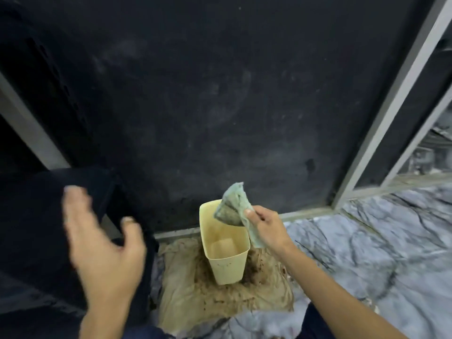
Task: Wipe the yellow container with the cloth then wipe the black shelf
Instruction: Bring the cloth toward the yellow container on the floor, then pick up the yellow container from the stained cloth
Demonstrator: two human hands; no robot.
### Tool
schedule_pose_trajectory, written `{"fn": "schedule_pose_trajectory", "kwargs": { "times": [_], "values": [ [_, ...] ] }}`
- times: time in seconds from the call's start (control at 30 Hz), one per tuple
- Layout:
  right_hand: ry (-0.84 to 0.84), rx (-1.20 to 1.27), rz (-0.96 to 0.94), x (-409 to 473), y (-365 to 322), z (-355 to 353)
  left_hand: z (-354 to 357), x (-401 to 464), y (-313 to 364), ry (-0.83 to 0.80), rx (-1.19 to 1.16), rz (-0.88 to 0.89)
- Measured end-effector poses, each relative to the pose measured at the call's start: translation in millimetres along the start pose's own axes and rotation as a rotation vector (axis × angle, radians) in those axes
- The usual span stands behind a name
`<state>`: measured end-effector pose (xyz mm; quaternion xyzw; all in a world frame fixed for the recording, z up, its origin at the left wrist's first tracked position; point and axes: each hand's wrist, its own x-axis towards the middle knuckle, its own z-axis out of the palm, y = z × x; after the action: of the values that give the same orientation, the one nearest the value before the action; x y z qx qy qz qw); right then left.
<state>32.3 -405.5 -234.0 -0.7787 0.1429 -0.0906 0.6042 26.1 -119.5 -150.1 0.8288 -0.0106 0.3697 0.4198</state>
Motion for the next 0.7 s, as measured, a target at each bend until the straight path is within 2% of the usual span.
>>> {"fn": "schedule_pose_trajectory", "kwargs": {
  "times": [0.03, 0.1, 0.17, 0.2, 0.3, 0.4, 0.5, 0.6, 0.7],
  "values": [
    [0.022, 0.021, 0.029, 4, 8, -13, 27, -16, 8, -0.133, -0.003, -0.041],
    [0.064, 0.047, 0.078, 14, 26, -39, 90, -48, 20, -0.578, -0.038, -0.269],
    [0.092, 0.059, 0.084, 26, 47, -59, 159, -73, 18, -0.897, -0.044, -0.489],
    [0.105, 0.067, 0.086, 33, 59, -66, 192, -85, 12, -1.011, -0.047, -0.537],
    [0.143, 0.126, 0.117, 40, 100, -73, 272, -115, -21, -1.222, 0.053, -0.589],
    [0.176, 0.287, 0.21, 36, 148, -69, 308, -129, -39, -1.358, 0.171, -0.66],
    [0.205, 0.44, 0.345, 37, 188, -58, 313, -133, -48, -1.433, 0.178, -0.712],
    [0.221, 0.6, 0.473, 37, 201, -40, 300, -132, -52, -1.451, 0.18, -0.656],
    [0.279, 0.696, 0.492, 40, 199, -29, 268, -119, -56, -1.431, 0.173, -0.701]
  ]
}}
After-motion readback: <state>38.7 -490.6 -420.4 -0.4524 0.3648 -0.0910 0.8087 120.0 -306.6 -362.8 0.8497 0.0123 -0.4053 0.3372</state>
